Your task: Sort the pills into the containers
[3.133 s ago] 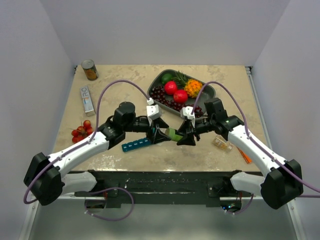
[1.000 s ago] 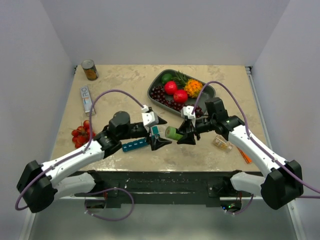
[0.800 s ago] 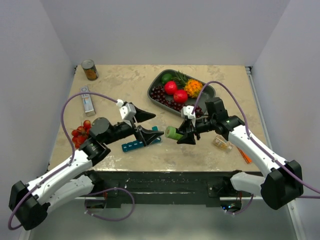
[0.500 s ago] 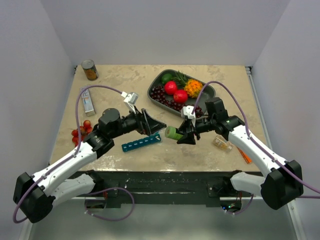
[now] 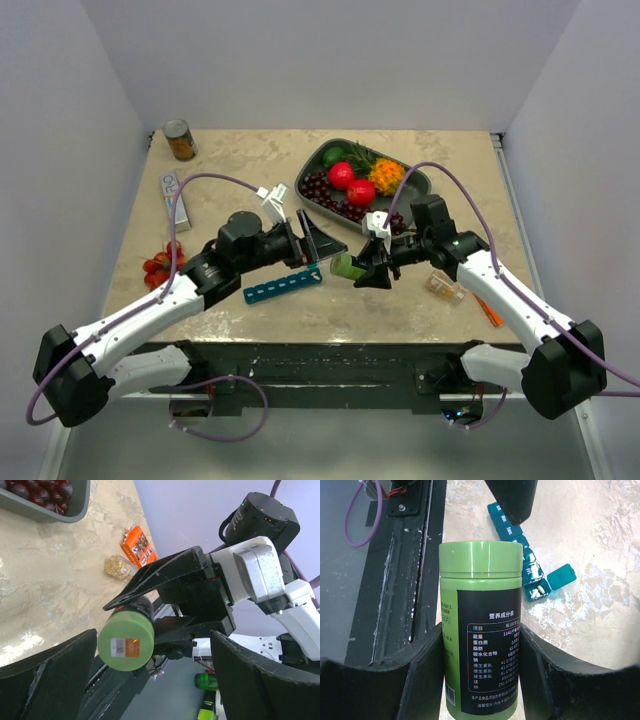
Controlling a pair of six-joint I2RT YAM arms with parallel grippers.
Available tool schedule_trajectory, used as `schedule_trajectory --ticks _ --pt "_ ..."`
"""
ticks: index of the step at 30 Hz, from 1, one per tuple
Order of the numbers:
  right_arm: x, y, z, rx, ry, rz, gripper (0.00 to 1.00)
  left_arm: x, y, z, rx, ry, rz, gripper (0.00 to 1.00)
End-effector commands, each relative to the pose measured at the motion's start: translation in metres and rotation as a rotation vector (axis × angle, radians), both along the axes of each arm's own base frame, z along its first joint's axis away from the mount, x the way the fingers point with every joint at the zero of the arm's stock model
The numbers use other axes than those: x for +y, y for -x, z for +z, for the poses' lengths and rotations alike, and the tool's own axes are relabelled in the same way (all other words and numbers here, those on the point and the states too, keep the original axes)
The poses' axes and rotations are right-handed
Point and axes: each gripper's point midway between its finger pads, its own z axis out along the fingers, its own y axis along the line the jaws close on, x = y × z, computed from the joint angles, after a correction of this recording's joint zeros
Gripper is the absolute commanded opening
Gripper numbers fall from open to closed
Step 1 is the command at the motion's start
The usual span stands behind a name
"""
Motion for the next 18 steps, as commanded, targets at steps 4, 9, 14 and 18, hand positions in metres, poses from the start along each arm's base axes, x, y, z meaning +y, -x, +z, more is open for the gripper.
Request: schedule_trajectory --ticks 4,9,14,18 --pt "0.005 -0.005 0.017 -0.067 -0.046 0.016 0.0 -0.018 -0.008 0.019 0.025 -0.008 0.048 0.93" --pt "0.005 -0.004 0.018 -0.067 -0.046 0.016 0.0 -0.023 -0.008 0.001 0.059 -0.08 0.037 0.92" --pt "0.005 -0.005 0.019 -0.071 -0.049 0.017 0.0 -0.013 -0.01 -0.023 0.08 -0.196 0.067 0.91" --pt "0.005 -0.005 0.018 -0.068 -0.048 0.015 0.0 -0.015 -0.002 -0.03 0.088 -0.192 0.026 0.83"
